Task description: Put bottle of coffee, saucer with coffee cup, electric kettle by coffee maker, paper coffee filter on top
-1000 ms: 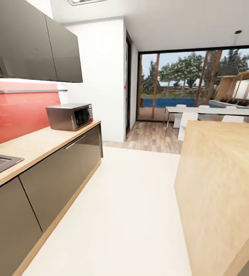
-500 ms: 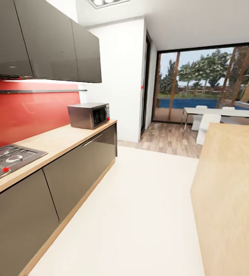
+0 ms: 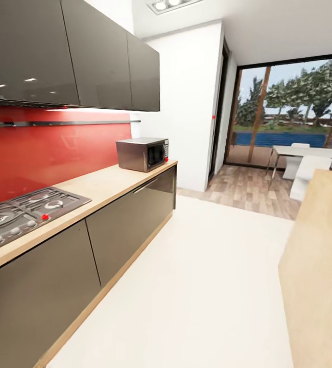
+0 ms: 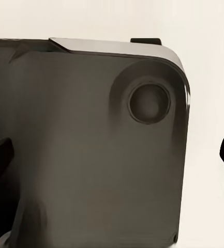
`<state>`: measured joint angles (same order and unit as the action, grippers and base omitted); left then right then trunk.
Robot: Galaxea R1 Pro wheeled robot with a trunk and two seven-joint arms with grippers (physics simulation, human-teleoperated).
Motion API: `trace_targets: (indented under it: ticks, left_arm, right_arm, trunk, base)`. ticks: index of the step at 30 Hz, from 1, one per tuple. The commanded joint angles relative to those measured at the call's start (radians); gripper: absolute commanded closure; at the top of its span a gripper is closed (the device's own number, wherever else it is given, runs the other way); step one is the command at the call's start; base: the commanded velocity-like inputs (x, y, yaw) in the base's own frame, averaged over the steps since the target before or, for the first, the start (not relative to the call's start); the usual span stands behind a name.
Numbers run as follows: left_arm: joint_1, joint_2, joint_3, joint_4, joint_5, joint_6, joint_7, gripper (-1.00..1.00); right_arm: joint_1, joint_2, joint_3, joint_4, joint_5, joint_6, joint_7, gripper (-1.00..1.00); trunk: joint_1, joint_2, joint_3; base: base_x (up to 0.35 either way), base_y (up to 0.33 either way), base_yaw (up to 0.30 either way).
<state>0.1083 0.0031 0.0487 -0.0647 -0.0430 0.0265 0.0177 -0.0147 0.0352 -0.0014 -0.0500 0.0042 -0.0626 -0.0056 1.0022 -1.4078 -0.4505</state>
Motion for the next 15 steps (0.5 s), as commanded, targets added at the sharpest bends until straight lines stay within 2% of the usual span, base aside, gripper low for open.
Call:
trace_targets:
  ticks: [1,15]
  left_arm:
    - [0.001,-0.001,0.005,-0.003,-0.005,0.003,0.002,-1.00]
    - [0.001,0.001,0.010,0.000,-0.005,0.003,0.002,-1.00]
  right_arm:
    - [-0.001,0.000,0.000,0.001,0.000,-0.003,-0.001,-1.00]
    - [0.000,0.000,0.000,0.001,0.000,-0.003,-0.001,-1.00]
  trunk:
    - [-0.004,0.007,0.002]
    - [-0.058,0.105,0.046]
  base:
    - [0.000,0.000,0.280]
    - [0.000,0.000,0.280]
